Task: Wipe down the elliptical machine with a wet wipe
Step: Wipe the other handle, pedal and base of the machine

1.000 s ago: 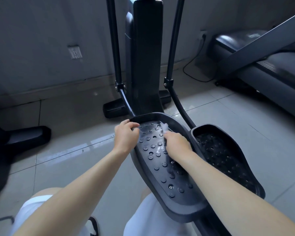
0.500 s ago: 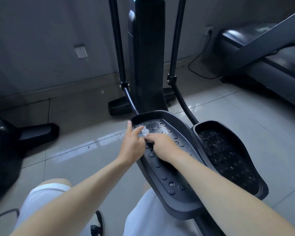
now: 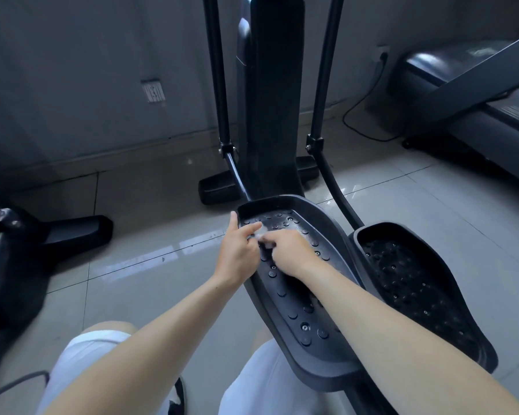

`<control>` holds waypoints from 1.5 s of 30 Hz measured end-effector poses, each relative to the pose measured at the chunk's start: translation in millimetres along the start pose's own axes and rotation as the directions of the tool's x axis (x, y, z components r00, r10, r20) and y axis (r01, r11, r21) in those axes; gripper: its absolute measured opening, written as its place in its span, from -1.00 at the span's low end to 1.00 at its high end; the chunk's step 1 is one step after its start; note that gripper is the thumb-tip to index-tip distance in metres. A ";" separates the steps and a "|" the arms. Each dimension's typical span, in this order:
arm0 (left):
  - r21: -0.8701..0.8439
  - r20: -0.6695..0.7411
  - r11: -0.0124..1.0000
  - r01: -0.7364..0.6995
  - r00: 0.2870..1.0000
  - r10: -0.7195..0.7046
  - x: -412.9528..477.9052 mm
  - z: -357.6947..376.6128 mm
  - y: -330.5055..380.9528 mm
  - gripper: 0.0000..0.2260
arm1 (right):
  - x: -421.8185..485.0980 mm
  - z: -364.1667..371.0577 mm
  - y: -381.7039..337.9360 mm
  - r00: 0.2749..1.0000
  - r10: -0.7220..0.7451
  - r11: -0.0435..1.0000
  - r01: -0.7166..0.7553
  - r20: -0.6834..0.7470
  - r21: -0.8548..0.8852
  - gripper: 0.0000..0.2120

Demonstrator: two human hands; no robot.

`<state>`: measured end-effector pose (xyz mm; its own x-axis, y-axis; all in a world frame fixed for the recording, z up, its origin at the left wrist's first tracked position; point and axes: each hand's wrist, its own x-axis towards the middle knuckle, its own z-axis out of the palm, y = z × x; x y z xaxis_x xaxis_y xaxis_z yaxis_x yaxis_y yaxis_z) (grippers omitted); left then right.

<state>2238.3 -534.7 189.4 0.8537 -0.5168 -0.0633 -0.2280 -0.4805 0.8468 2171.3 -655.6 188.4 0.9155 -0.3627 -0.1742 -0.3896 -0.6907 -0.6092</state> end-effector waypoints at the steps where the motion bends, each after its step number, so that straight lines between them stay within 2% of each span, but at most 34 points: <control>1: -0.001 0.001 1.000 -0.002 1.000 0.002 2.9 -0.6 -0.3 -0.55 | 2.3 1.0 -4.8 0.999 -0.026 1.000 0.027 0.047 -0.009 -0.64; 3: -0.001 -0.001 1.000 0.010 1.000 -0.010 9.2 -1.8 -1.7 -0.56 | 5.7 4.2 -7.7 0.993 -0.072 0.997 0.075 0.091 -0.032 -0.66; 6: -0.031 -0.007 1.000 0.002 1.000 -0.002 21.9 -3.7 -4.5 -0.57 | 12.0 5.3 -4.9 0.994 -0.083 0.996 0.084 0.076 -0.021 -0.53; 9: -0.025 -0.029 1.000 -0.011 1.000 0.010 34.3 -8.1 -4.6 -0.57 | 23.4 -4.0 3.2 0.996 0.074 0.997 -0.072 -0.052 0.028 -0.58; 10: -0.028 -0.037 0.999 -0.014 0.999 0.013 38.3 -9.3 -4.9 -0.57 | 27.0 -9.0 7.5 0.984 0.150 0.989 -0.149 -0.095 0.022 -0.53; 11: -0.037 -0.042 0.999 -0.014 0.999 0.012 42.6 -10.9 -4.3 -0.57 | 30.2 -14.1 12.8 0.972 0.190 0.981 -0.195 -0.141 -0.020 -0.51; 13: -0.049 -0.045 0.999 -0.015 0.999 0.013 52.3 -12.7 -4.1 -0.58 | 35.1 -17.5 19.3 0.950 0.225 0.961 -0.253 -0.218 -0.114 -0.62; 15: -0.041 -0.057 0.999 -0.022 0.998 0.019 63.9 -14.5 -6.1 -0.58 | 42.4 -13.8 17.1 0.930 0.284 0.947 -0.311 -0.235 -0.086 -0.61; 17: -0.016 -0.073 1.000 -0.026 0.997 0.024 75.1 -15.9 -9.6 -0.58 | 49.3 -4.0 5.7 0.946 0.257 0.964 -0.266 -0.198 -0.020 -0.54; 19: -0.002 -0.079 1.000 -0.021 0.997 0.021 84.8 -16.7 -12.8 -0.60 | 54.4 8.1 -7.6 0.983 0.111 0.994 -0.112 -0.148 0.002 -0.57; 21: 0.006 -0.083 1.000 -0.015 0.996 0.015 94.1 -17.7 -15.7 -0.60 | 57.5 13.2 -16.1 0.995 -0.012 1.000 0.012 -0.096 -0.001 -0.47; 24: 0.024 -0.107 1.000 -0.015 0.994 0.018 108.1 -20.0 -19.8 -0.60 | 69.4 10.9 -9.4 0.994 -0.037 0.999 0.040 -0.104 0.030 -0.49; 26: 0.039 -0.123 0.999 -0.021 0.992 0.025 116.3 -21.0 -21.7 -0.61 | 77.0 2.9 0.3 0.982 0.045 0.999 -0.045 -0.183 0.001 -0.50; 28: 0.059 -0.142 0.998 -0.035 0.989 0.043 121.6 -21.4 -22.8 -0.63 | 83.5 -6.0 13.6 0.955 0.157 0.977 -0.188 -0.253 -0.103 -0.47; 30: 0.073 -0.165 0.996 -0.045 0.985 0.056 128.0 -21.9 -22.5 -0.64 | 88.1 -11.0 19.8 0.919 0.248 0.947 -0.297 -0.305 -0.125 -0.68; 31: 0.086 -0.177 0.995 -0.044 0.982 0.059 130.6 -22.5 -22.1 -0.63 | 90.1 -10.2 18.4 0.913 0.260 0.946 -0.305 -0.313 -0.104 -0.71; 34: 0.142 -0.182 0.990 0.001 0.983 0.025 134.5 -17.8 -23.4 -0.61 | 97.5 5.8 0.5 0.958 0.138 0.990 -0.134 -0.253 0.033 -0.43; 36: 0.157 -0.124 0.988 0.002 0.992 0.018 126.6 -9.4 -28.2 -0.54 | 98.2 20.9 -14.4 0.988 -0.012 0.988 0.035 -0.154 0.148 -0.46; 39: 0.132 -0.088 0.991 -0.005 0.996 0.016 120.0 -4.3 -36.2 -0.40 | 105.5 29.9 -14.3 0.988 -0.106 0.988 0.118 -0.114 0.105 -0.47; 41: 0.138 -0.098 0.990 -0.011 0.995 0.024 127.5 -5.4 -40.4 -0.38 | 113.0 24.3 -3.2 0.985 -0.048 0.999 0.049 -0.167 -0.003 -0.43; 43: 0.151 -0.105 0.988 -0.017 0.994 0.033 135.4 -5.9 -42.8 -0.37 | 122.2 13.6 16.0 0.966 0.121 0.990 -0.135 -0.227 -0.049 -0.51; 45: 0.168 -0.109 0.985 -0.038 0.992 0.057 139.8 -4.1 -46.1 -0.37 | 127.6 3.5 28.7 0.936 0.230 0.964 -0.257 -0.268 -0.070 -0.58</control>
<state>2370.1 -581.9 143.7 0.8855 -0.4627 0.0427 -0.3354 -0.5726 0.7481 2277.3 -719.4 146.0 0.7400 -0.6658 -0.0956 -0.6178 -0.6165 -0.4880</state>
